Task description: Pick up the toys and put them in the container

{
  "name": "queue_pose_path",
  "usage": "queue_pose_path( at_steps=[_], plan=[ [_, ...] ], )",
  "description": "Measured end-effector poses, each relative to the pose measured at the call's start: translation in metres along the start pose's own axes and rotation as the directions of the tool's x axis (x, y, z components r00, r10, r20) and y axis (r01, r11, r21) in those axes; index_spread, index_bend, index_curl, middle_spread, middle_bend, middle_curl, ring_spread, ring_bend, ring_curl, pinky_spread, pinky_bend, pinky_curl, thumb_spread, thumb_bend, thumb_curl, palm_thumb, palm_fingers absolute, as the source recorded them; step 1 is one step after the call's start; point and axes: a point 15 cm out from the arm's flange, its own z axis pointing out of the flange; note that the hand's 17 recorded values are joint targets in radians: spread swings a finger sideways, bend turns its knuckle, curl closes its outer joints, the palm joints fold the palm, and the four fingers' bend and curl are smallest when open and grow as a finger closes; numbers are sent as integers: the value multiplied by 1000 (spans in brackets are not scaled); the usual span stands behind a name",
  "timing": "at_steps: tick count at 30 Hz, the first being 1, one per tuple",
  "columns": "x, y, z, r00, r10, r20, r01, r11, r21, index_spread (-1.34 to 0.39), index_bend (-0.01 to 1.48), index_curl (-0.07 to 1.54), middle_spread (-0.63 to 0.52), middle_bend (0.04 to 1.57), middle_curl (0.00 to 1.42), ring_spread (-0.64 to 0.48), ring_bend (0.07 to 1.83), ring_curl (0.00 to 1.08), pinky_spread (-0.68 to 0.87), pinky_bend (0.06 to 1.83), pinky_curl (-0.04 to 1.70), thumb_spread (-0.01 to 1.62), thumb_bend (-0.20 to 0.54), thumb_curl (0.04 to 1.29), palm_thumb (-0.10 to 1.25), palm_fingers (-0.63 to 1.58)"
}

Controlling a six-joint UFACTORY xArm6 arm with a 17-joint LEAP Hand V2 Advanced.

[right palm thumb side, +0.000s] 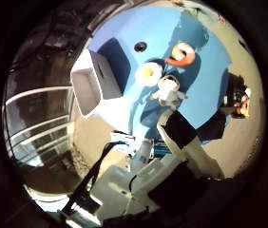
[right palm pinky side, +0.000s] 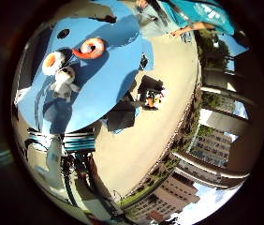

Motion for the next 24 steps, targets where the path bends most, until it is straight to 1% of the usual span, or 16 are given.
queue_pose_path(
  at_steps=[5, 8, 13, 18, 21, 24],
  plan=[
    [9, -6, 13, 1000, -10, 9, 10, 1000, -25, -210, 161, 269, 41, 170, 301, 261, 331, 329, 393, 585, 236, 1234, -23, 300, 619, 82],
    [14, -13, 34, 999, -19, 29, 21, 998, -67, -215, 159, 264, 41, 168, 303, 261, 337, 331, 393, 591, 237, 1223, -24, 305, 616, 76],
    [24, -28, 88, 996, -7, 88, 22, 986, -165, -223, 153, 256, 40, 169, 304, 259, 340, 333, 400, 599, 239, 1214, -25, 310, 606, 43],
    [29, -53, 135, 995, -12, 95, 30, 982, -187, -225, 153, 245, 53, 172, 306, 258, 349, 332, 402, 605, 240, 1203, -25, 315, 593, 24],
    [18, -51, 173, 992, -18, 127, 48, 969, -243, -217, 152, 241, 62, 172, 305, 258, 352, 332, 401, 608, 240, 1202, -28, 314, 587, 20],
    [9, -49, 210, 990, -20, 139, 57, 962, -267, -200, 155, 239, 72, 175, 307, 265, 354, 331, 403, 613, 241, 1202, -26, 314, 584, 26]
  ],
)
